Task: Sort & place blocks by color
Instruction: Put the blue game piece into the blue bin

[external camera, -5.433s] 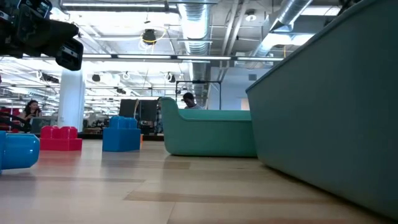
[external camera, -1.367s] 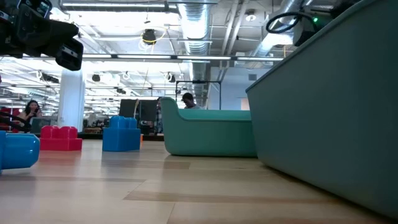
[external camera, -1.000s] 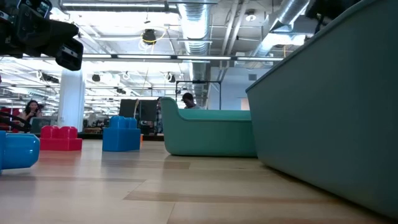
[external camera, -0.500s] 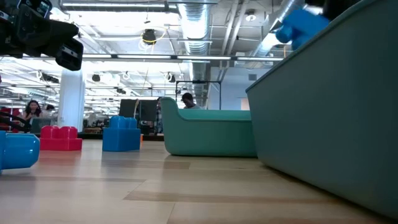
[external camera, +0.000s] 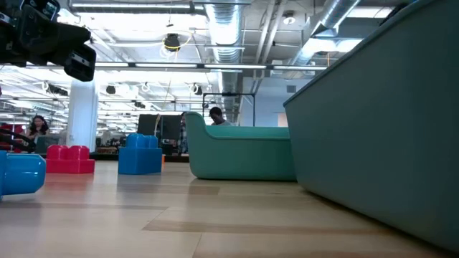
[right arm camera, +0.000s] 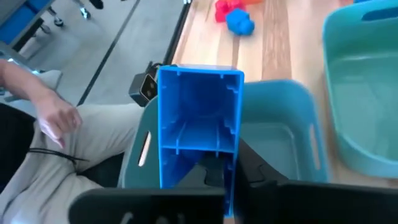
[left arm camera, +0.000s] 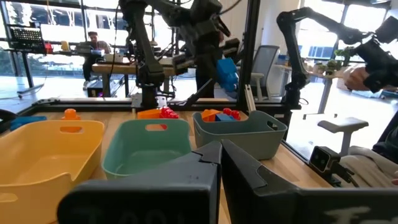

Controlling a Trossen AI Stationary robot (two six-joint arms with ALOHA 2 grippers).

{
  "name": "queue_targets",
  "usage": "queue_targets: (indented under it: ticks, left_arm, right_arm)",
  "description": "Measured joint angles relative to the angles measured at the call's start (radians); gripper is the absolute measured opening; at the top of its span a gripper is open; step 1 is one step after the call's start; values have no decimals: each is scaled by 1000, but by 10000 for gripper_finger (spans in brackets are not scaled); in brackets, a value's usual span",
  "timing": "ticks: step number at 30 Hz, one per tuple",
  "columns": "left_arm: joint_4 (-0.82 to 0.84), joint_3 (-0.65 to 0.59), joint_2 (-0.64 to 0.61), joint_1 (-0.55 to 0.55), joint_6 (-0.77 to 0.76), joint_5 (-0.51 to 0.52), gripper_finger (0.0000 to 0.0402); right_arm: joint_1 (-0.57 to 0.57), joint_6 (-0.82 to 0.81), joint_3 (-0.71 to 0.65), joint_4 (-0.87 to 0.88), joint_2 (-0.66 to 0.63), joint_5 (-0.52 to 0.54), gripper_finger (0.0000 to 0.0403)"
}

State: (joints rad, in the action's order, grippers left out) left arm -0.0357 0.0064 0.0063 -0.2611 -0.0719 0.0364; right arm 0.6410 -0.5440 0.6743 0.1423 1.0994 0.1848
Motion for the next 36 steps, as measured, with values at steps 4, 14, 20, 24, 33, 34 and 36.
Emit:
queue_targets:
  ticks: [4, 14, 20, 24, 33, 34, 36]
  left_arm:
    - [0, 0, 0, 0, 0, 0, 0]
    - [0, 0, 0, 0, 0, 0, 0]
    - [0, 0, 0, 0, 0, 0, 0]
    - [0, 0, 0, 0, 0, 0, 0]
    - [0, 0, 0, 0, 0, 0, 0]
    - [0, 0, 0, 0, 0, 0, 0]
    - [0, 0, 0, 0, 0, 0, 0]
  right_arm:
    - [14, -36, 0, -31, 66, 0, 29]
    - [-4, -76, 0, -90, 183, -3, 34]
    - [-48, -103, 0, -107, 190, -1, 75]
    - [-48, -111, 0, -134, 190, -2, 134]
    - [-51, -162, 0, -185, 190, -1, 246]
    - [-48, -150, 0, -205, 190, 0, 248]
    - [-45, -106, 0, -257, 190, 10, 248]
